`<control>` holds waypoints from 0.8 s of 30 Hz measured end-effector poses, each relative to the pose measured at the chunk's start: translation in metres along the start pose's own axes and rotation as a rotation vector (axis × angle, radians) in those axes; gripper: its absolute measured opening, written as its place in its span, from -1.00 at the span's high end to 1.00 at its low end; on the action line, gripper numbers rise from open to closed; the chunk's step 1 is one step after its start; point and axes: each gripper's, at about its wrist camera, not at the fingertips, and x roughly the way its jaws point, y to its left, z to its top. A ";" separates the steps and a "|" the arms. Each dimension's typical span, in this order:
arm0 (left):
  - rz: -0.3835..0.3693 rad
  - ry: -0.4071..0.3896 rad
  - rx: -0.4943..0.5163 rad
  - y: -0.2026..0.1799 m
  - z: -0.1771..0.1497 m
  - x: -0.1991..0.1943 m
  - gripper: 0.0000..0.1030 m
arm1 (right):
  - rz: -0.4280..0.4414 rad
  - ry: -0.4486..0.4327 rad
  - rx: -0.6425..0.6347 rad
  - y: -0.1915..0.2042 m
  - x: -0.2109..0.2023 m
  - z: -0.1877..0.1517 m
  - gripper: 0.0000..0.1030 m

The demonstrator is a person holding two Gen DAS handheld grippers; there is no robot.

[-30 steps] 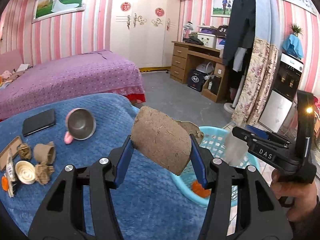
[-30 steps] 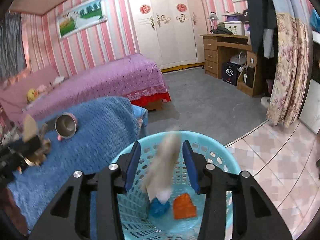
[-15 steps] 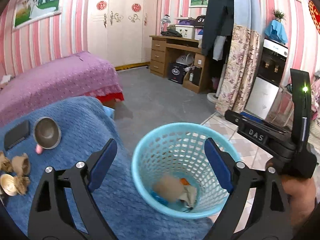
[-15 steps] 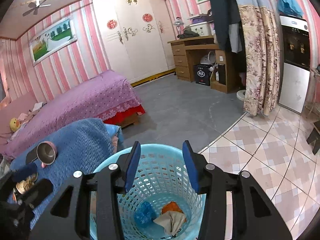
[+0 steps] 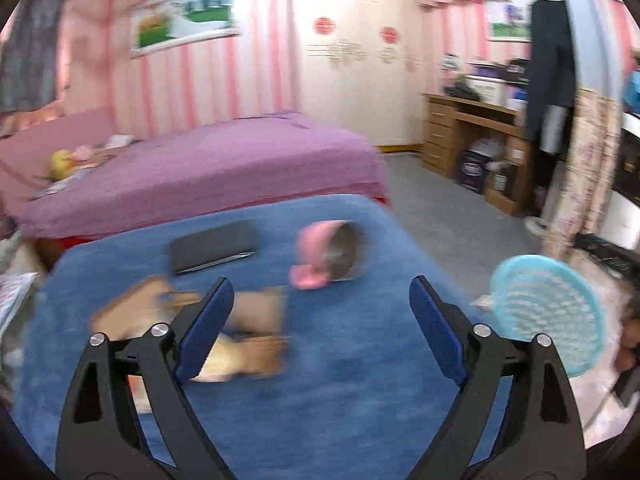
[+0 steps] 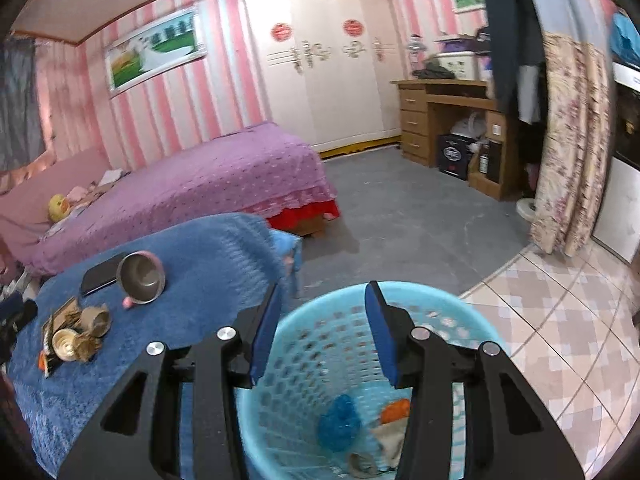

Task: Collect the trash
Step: 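Return both tools to the bed over the remaining trash, then grasp the snack packet with the left tool while the right grasps the crumpled brown paper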

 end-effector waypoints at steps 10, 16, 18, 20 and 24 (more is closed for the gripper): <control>0.104 0.154 -0.046 0.117 -0.066 0.040 -0.75 | 0.097 0.049 -0.111 0.092 0.011 -0.015 0.14; 0.093 0.207 -0.047 0.133 -0.077 0.059 -0.65 | 0.135 0.080 -0.182 0.140 0.019 -0.024 0.12; 0.068 0.223 -0.043 0.132 -0.081 0.062 -0.43 | 0.149 0.088 -0.202 0.153 0.020 -0.027 0.11; 0.047 0.245 -0.031 0.129 -0.082 0.066 0.01 | 0.163 0.097 -0.224 0.166 0.019 -0.032 0.06; 0.019 0.208 -0.051 0.136 -0.076 0.059 0.72 | 0.210 0.118 -0.276 0.191 0.019 -0.041 0.00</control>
